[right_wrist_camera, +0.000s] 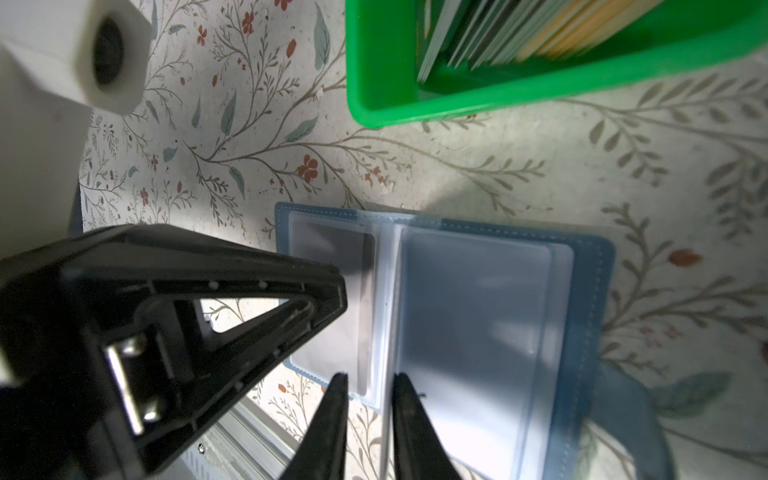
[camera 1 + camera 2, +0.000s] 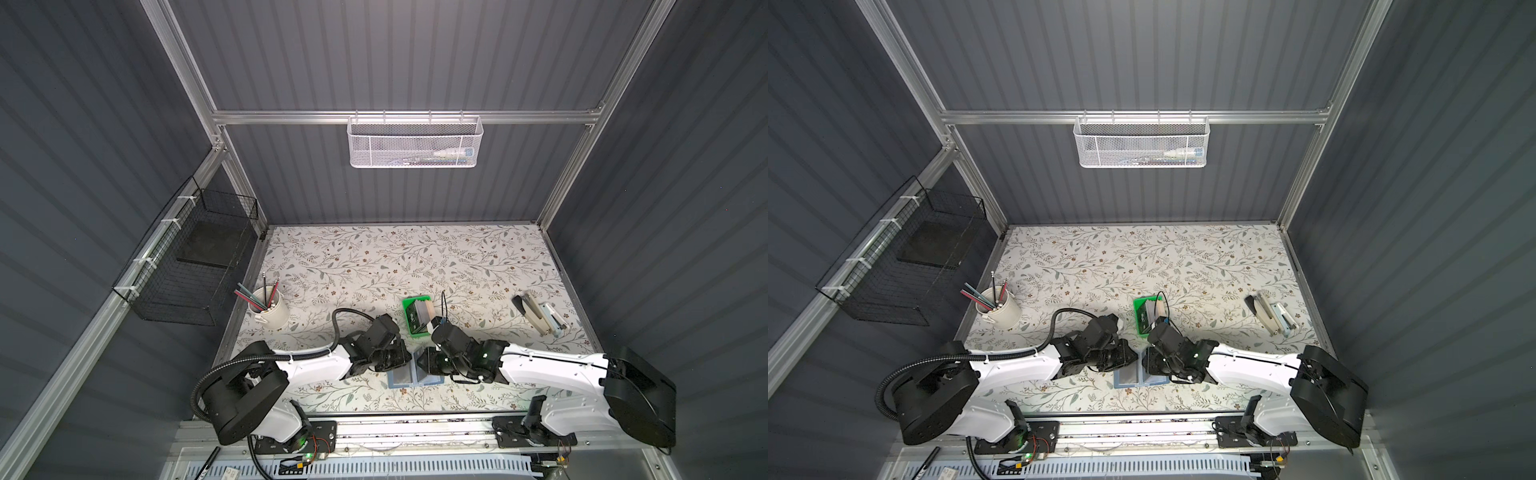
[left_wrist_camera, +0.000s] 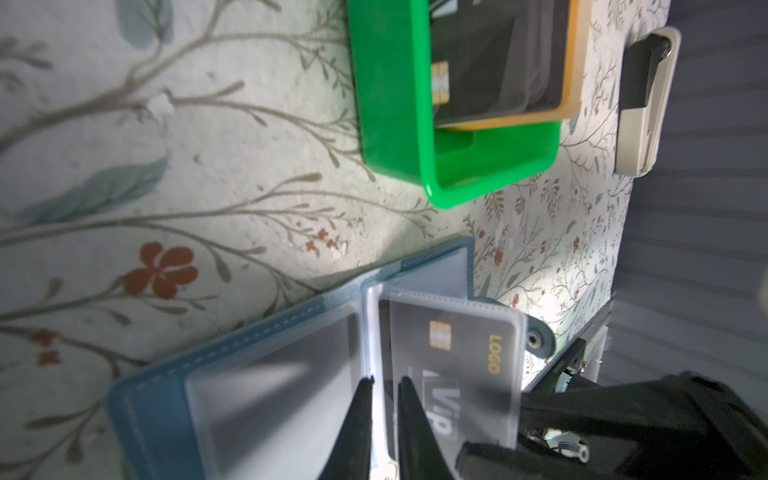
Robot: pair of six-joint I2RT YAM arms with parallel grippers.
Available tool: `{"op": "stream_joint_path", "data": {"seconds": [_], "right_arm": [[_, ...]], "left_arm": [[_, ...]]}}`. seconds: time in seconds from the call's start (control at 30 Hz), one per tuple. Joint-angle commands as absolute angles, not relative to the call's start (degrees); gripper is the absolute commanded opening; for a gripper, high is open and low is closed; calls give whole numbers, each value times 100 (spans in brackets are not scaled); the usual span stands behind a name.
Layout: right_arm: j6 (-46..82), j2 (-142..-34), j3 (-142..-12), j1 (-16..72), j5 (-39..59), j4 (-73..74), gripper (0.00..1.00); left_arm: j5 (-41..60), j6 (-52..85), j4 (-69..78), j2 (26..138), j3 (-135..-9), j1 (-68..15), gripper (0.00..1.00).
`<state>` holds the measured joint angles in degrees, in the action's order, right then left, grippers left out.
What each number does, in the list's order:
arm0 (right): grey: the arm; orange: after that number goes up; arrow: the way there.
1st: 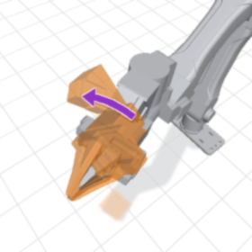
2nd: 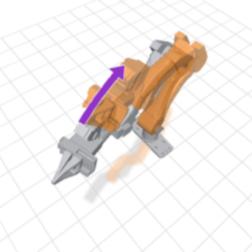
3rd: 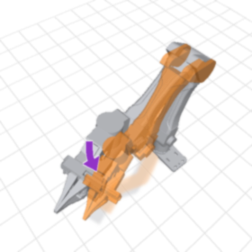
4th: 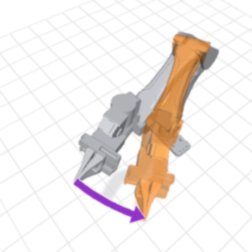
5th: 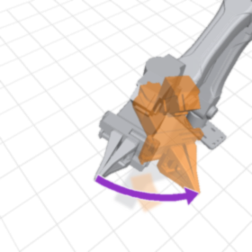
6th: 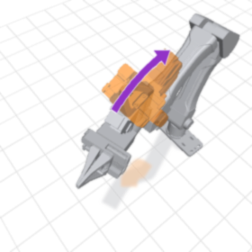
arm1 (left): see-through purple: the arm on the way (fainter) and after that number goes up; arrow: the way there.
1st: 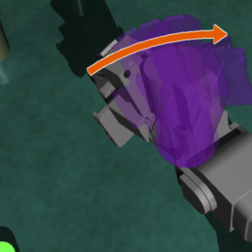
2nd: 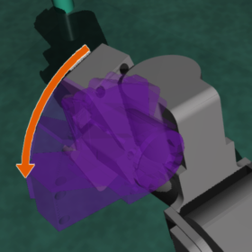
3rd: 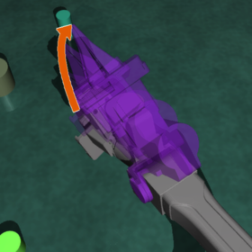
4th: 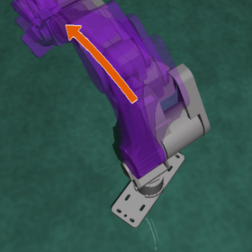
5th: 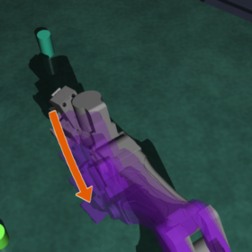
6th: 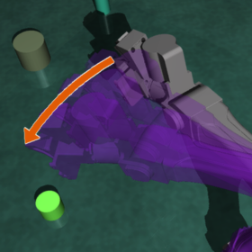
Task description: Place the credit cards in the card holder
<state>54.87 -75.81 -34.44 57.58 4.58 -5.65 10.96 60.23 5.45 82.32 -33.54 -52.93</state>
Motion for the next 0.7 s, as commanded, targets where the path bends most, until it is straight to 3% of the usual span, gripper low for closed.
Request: {"op": "stream_joint_path", "data": {"seconds": [0.0, 0.43, 0.67], "right_arm": [[5397, -7676, -3621, 5818, 388, -776, 23], [5488, -8053, -4069, 5984, 167, -1139, 26], [5642, -8386, -4439, 6107, 43, -1406, 31]], "left_arm": [[1318, 5896, 690, 8063, -3231, -5168, 15], [1772, 5470, 395, 7308, -2934, -4127, 18], [1808, 5179, 171, 7225, -3065, -3958, 18]]}}
